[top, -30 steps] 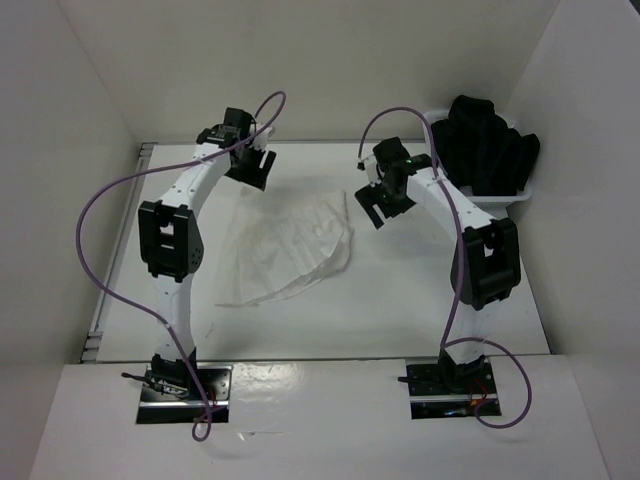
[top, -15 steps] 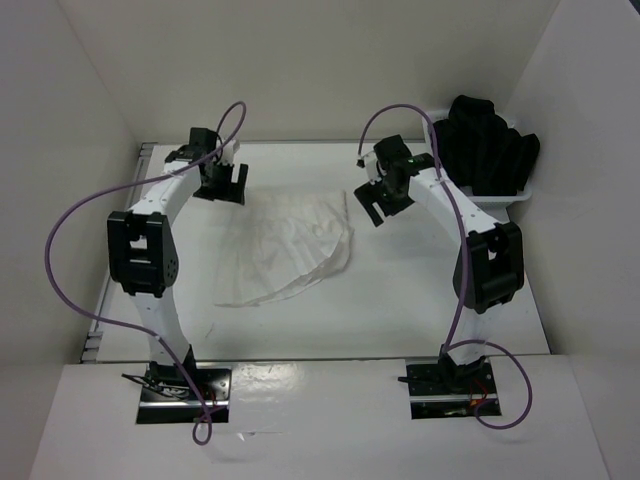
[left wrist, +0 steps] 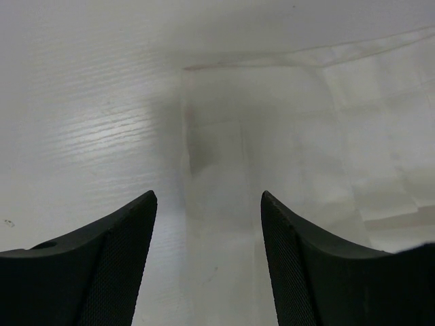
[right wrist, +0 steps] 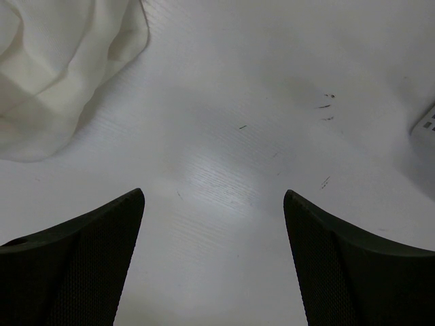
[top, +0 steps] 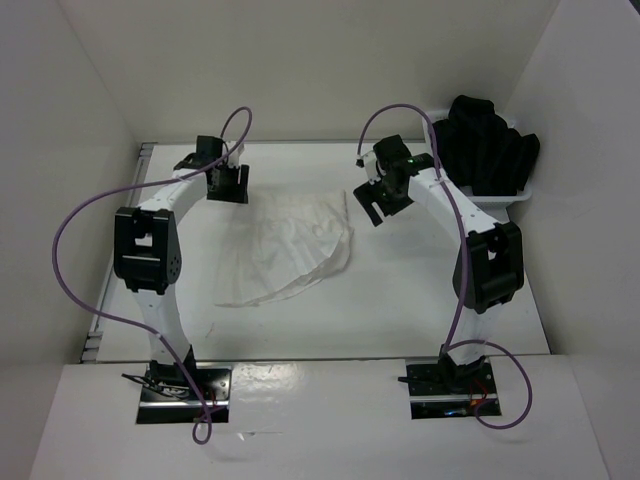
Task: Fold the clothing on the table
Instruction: Flatten the skirt out
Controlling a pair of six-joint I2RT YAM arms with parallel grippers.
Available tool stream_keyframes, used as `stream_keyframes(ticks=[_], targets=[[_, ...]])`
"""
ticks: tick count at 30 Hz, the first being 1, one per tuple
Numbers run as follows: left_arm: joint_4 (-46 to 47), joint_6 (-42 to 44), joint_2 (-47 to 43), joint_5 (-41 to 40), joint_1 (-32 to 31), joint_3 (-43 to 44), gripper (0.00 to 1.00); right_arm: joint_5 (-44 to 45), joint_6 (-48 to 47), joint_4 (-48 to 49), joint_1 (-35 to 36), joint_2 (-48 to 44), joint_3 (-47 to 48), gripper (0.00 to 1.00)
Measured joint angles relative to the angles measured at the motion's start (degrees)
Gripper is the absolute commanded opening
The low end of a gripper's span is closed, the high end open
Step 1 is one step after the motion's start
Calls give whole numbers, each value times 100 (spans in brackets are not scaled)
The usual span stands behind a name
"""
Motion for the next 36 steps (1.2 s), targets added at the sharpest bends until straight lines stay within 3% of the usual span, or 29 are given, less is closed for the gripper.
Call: stream_keyframes(ticks=[12, 36], targets=[[297, 2, 643, 28, -37, 4, 62, 87, 2, 7, 0, 98, 0, 86], [378, 179, 833, 144, -37, 485, 54, 131, 4, -13, 0, 426, 337, 83]])
